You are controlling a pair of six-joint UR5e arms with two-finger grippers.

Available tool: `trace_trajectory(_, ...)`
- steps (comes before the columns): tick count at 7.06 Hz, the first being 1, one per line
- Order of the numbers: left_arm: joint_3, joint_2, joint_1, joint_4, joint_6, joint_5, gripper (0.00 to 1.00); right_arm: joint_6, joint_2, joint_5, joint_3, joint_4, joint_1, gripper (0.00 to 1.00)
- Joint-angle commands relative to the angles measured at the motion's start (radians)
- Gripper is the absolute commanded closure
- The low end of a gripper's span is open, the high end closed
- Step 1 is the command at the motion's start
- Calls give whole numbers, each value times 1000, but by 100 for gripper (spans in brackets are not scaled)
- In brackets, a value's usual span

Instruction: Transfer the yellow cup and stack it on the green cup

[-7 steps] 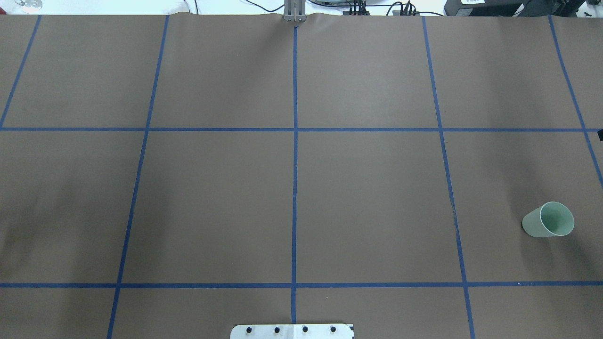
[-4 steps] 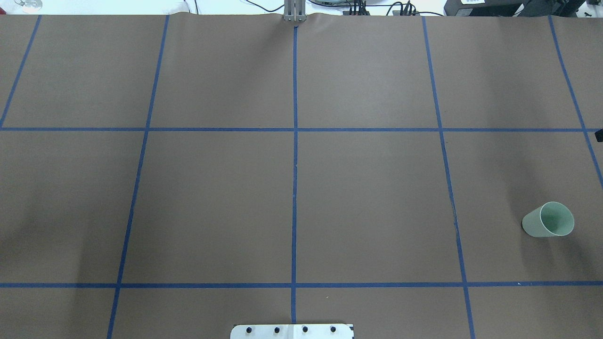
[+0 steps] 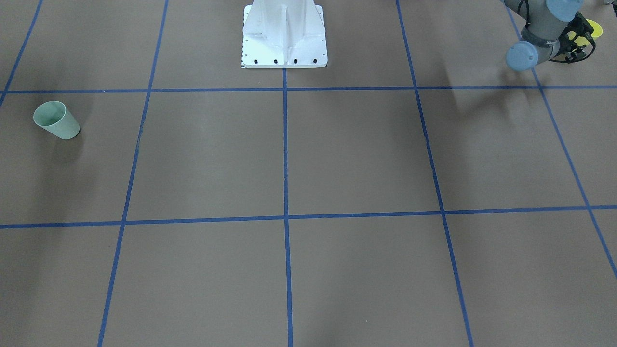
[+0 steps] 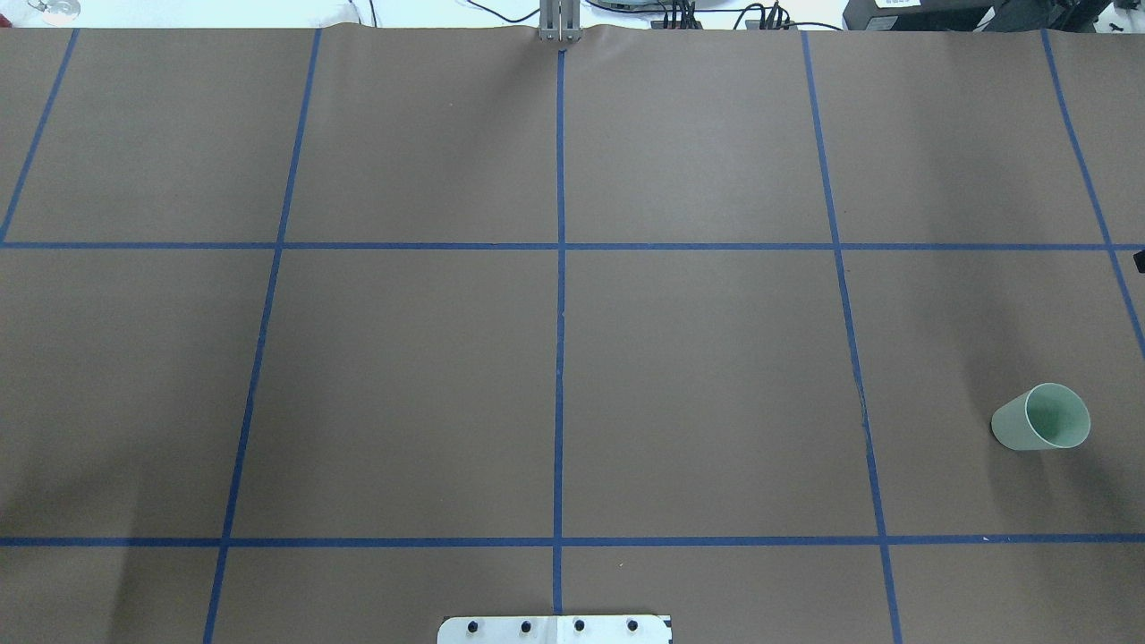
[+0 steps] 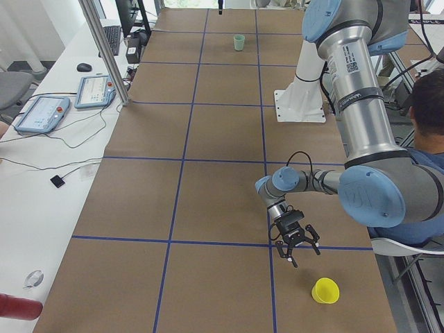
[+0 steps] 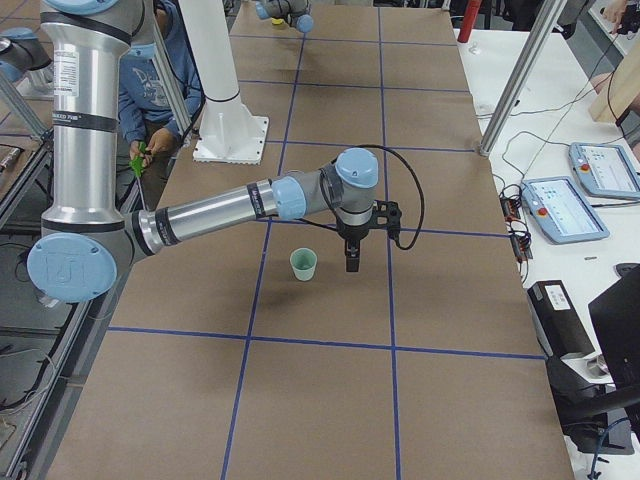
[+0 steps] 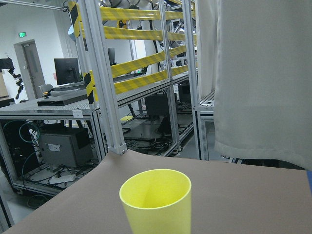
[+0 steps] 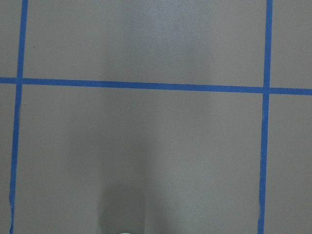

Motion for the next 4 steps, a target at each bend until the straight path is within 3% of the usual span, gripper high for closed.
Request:
trace_trajectory(1,96,-1,57,-121,-51,-9,1,0,-1,0,1,0,-1,0)
trace_trajectory(4,139,1,83,-166,-88,-16,1,3,4,-14,8,0,-1,0)
